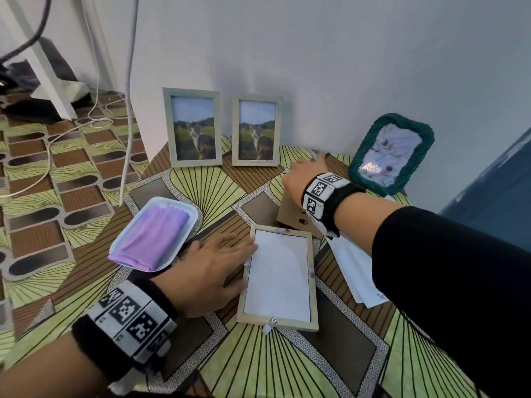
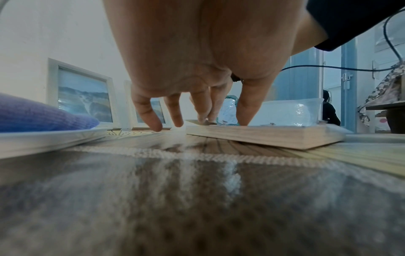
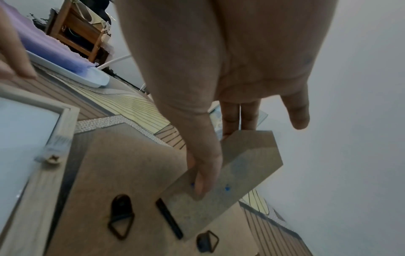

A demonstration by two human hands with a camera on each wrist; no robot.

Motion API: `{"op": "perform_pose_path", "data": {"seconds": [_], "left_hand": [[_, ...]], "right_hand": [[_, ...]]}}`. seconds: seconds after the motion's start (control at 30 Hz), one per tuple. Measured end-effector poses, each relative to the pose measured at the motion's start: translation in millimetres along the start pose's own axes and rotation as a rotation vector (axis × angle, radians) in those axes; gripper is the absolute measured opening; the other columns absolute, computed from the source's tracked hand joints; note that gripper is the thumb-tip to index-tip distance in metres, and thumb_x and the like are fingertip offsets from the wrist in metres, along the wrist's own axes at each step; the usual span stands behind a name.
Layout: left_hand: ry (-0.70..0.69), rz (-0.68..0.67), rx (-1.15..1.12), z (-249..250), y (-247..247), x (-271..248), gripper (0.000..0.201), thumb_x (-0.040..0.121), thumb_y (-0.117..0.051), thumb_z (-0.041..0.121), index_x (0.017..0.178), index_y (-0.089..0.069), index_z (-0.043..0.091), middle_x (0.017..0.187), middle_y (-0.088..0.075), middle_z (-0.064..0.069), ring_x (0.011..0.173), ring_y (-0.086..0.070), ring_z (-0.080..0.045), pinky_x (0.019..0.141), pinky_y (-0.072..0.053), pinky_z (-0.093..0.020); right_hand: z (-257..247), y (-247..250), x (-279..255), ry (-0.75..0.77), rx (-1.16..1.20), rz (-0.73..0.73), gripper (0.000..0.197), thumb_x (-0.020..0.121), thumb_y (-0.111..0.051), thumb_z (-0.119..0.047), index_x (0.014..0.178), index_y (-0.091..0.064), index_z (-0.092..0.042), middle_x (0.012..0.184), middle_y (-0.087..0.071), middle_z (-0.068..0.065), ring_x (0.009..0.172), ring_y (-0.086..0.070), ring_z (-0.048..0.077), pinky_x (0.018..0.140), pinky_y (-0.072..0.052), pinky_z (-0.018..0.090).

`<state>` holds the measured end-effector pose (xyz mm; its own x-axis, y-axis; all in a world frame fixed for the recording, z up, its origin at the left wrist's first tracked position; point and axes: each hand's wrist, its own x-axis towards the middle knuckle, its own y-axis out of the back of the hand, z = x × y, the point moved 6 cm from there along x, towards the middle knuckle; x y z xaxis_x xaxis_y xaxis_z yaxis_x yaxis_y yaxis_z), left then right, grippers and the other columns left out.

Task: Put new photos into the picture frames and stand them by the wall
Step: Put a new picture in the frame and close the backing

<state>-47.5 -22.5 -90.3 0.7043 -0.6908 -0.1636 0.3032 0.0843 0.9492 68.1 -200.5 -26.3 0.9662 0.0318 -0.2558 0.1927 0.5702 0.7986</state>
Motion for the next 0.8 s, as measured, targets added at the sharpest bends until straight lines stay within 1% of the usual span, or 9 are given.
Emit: {"op": "perform_pose_path", "data": {"seconds": [0.13,0.27,0.3,0.4,0.5,0.57,0.63,0.7,0.8], "left_hand": [[-0.010,-0.038,0.045,3.3,-1.1,-0.7,0.062,0.100,-0.033,0.048,0.156,-0.008,0.036,0.162,-0.005,0.023,0.148,-0.007,-0.007,0.114,-0.020,-0.050],[-0.007,-0.023,0.047,3.3,0.0,-0.9,0.062,0.100,-0.033,0.049,0.156,-0.008,0.038,0.161,-0.004,0.025,0.148,-0.009,-0.006,0.114,-0.020,-0.046],[-0.006,-0.018,0.043,2.8,-0.2,-0.8,0.063,0.099,-0.033,0.050,0.156,-0.008,0.039,0.160,-0.004,0.026,0.148,-0.010,-0.005,0.114,-0.020,-0.046],[0.003,0.001,0.028,-1.0,-0.7,-0.9,0.065,0.097,-0.034,0.055,0.155,-0.008,0.041,0.159,-0.004,0.029,0.146,-0.011,-0.002,0.115,-0.021,-0.047],[0.011,0.010,0.005,-4.8,-1.0,-1.0,0.067,0.095,-0.036,0.059,0.154,-0.008,0.043,0.157,-0.004,0.032,0.146,-0.010,0.001,0.116,-0.019,-0.049],[0.012,0.004,-0.011,-5.8,-1.4,-0.5,0.068,0.095,-0.037,0.060,0.154,-0.007,0.044,0.154,-0.003,0.035,0.145,-0.009,0.002,0.117,-0.019,-0.049],[0.015,-0.013,-0.027,-5.9,-2.0,0.0,0.069,0.095,-0.037,0.060,0.154,-0.004,0.044,0.154,-0.003,0.035,0.146,-0.008,0.003,0.118,-0.019,-0.050],[0.018,-0.024,-0.039,-5.5,-2.3,0.3,0.070,0.095,-0.038,0.059,0.154,-0.004,0.042,0.156,-0.004,0.032,0.146,-0.008,0.002,0.118,-0.020,-0.050],[0.021,-0.038,-0.041,-4.2,-1.1,0.6,0.070,0.096,-0.041,0.056,0.155,-0.006,0.040,0.158,-0.004,0.030,0.146,-0.009,0.001,0.117,-0.022,-0.049]], "right_hand": [[6.5,13.9,-3.9,-0.013,0.022,0.032,0.022,0.084,-0.067,-0.023,0.105,-0.059,-0.021,0.116,-0.056,0.006,0.123,-0.046,0.033,0.103,-0.018,0.073],[17.0,33.5,-18.1,-0.023,0.033,0.145,0.028,0.085,-0.063,-0.018,0.112,-0.060,-0.024,0.093,-0.045,0.001,0.113,-0.047,0.029,0.100,-0.025,0.065],[20.8,38.8,-24.3,-0.034,0.042,0.182,0.028,0.086,-0.062,-0.017,0.112,-0.061,-0.026,0.092,-0.046,0.000,0.111,-0.047,0.027,0.099,-0.026,0.062],[33.7,51.3,-45.4,-0.037,0.144,0.275,0.023,0.088,-0.058,-0.014,0.105,-0.062,-0.028,0.099,-0.059,-0.003,0.109,-0.048,0.025,0.099,-0.026,0.058],[48.7,55.5,-68.2,-0.032,0.399,0.354,0.024,0.089,-0.050,-0.007,0.091,-0.059,-0.028,0.094,-0.060,-0.006,0.099,-0.055,0.022,0.098,-0.031,0.051],[57.1,51.6,-82.7,-0.038,0.681,0.379,0.018,0.091,-0.054,-0.012,0.094,-0.063,-0.028,0.099,-0.064,-0.007,0.100,-0.057,0.020,0.099,-0.038,0.046],[60.5,45.9,-96.2,-0.021,0.946,0.402,0.011,0.090,-0.061,-0.018,0.096,-0.067,-0.025,0.096,-0.065,-0.005,0.094,-0.059,0.016,0.090,-0.047,0.037],[58.8,37.6,-108.9,0.004,1.154,0.416,0.011,0.088,-0.066,-0.019,0.098,-0.067,-0.024,0.086,-0.066,-0.003,0.083,-0.059,0.013,0.077,-0.049,0.031],[50.6,14.4,-126.8,0.010,1.439,0.385,0.017,0.088,-0.066,-0.016,0.100,-0.063,-0.027,0.076,-0.065,-0.004,0.070,-0.060,0.008,0.069,-0.049,0.030]]}}
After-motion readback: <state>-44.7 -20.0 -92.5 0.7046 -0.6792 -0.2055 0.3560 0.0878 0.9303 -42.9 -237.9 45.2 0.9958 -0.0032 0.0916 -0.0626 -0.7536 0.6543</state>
